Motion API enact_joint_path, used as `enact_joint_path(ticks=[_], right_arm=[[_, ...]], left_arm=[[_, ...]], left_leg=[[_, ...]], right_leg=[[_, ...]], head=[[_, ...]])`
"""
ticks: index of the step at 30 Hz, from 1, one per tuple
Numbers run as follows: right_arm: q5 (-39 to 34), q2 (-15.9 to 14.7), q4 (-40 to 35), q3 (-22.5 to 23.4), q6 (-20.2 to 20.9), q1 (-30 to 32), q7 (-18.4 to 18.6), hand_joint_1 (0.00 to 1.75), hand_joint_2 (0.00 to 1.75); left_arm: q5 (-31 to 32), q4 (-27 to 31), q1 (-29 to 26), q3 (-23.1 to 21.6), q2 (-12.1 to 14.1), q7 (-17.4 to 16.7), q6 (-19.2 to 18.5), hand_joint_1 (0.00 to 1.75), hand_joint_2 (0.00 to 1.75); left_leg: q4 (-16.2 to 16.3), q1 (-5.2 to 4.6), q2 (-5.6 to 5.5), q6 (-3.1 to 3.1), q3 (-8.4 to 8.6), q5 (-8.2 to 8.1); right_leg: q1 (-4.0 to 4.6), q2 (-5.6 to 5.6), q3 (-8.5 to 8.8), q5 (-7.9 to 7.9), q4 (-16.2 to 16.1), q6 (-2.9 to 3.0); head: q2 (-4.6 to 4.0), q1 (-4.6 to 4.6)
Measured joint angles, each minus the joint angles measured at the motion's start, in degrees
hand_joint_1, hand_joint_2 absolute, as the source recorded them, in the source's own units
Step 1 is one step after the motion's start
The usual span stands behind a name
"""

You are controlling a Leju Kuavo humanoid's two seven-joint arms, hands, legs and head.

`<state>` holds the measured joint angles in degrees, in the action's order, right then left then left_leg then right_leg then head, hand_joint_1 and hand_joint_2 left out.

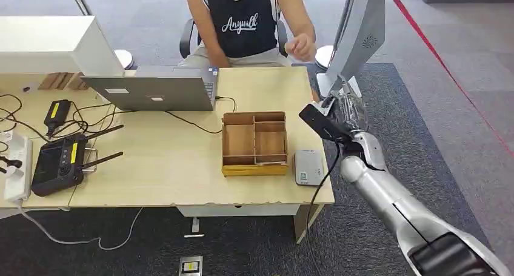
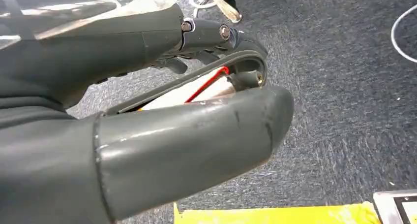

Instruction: Pass the card to the sensor for recognition and then transmit it.

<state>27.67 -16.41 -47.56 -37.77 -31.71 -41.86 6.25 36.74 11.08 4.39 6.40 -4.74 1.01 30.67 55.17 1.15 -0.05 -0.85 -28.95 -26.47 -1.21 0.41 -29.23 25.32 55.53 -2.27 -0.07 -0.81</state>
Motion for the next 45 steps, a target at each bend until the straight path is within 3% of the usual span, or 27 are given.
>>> enact_joint_path(ticks=[6, 28, 29, 30, 34, 35, 45], right_arm=[[4.18, 0.42, -1.44, -0.22, 2.47, -2.44, 0.46, 1.75, 1.75], [6.8, 10.34, 7.59, -2.99, 6.45, -13.31, -2.01, 1.73, 1.75], [6.78, 10.62, 8.15, -3.04, 6.45, -13.5, -2.23, 0.12, 1.75], [6.78, 10.89, 8.5, -3.08, 6.45, -13.6, -2.34, 0.0, 1.75], [6.71, 11.93, 10.41, -3.36, 5.81, -13.81, -2.67, 0.0, 1.75], [6.56, 12.11, 10.78, -3.39, 5.62, -13.81, -2.82, 0.0, 0.0], [4.4, 12.57, 11.82, -3.39, 5.66, -13.81, -4.04, 0.0, 0.0]], left_arm=[[1.22, 0.04, 0.65, -1.53, 0.18, -1.01, -1.31, 0.0, 0.0], [0.44, 0.48, 2.1, -7.15, 0.83, -2.95, -1.99, 0.0, 0.0], [0.18, 0.5, 2.09, -7.17, 0.85, -2.84, -1.92, 0.0, 0.0], [0.09, 0.5, 2.07, -7.19, 0.85, -2.8, -1.88, 0.0, 0.0], [-0.53, 0.52, 1.96, -7.63, 0.9, -2.58, -1.84, 0.0, 0.0], [-0.76, 0.52, 1.93, -7.72, 0.92, -2.54, -1.84, 0.0, 0.0], [-2.03, 0.52, 1.57, -8.22, 1.01, -2.05, -1.31, 0.0, 0.0]], left_leg=[[0.0, 0.0, 0.0, 0.02, -0.02, 0.03], [0.0, 0.0, -0.01, -0.03, -0.04, 0.08], [0.0, 0.0, 0.0, -0.03, -0.04, 0.08], [0.0, 0.0, 0.0, -0.03, -0.04, 0.08], [0.0, 0.01, -0.01, -0.03, -0.04, 0.08], [0.0, 0.01, -0.01, -0.03, -0.04, 0.08], [0.0, 0.01, 0.0, -0.06, -0.03, 0.1]], right_leg=[[0.0, 0.0, 0.0, -0.01, 0.04, 0.0], [0.0, 0.0, -0.1, -0.01, 0.16, 0.02], [0.0, 0.0, -0.1, -0.01, 0.16, 0.02], [0.0, 0.0, -0.1, -0.01, 0.16, 0.02], [0.0, 0.0, -0.12, -0.01, 0.16, 0.02], [0.01, 0.0, -0.12, -0.01, 0.16, 0.02], [0.0, 0.0, -0.11, -0.02, 0.16, 0.02]], head=[[0.0, 0.02], [0.0, 0.02], [0.0, 0.02], [0.0, 0.02], [0.0, 0.02], [0.0, 0.02], [0.0, 0.02]])
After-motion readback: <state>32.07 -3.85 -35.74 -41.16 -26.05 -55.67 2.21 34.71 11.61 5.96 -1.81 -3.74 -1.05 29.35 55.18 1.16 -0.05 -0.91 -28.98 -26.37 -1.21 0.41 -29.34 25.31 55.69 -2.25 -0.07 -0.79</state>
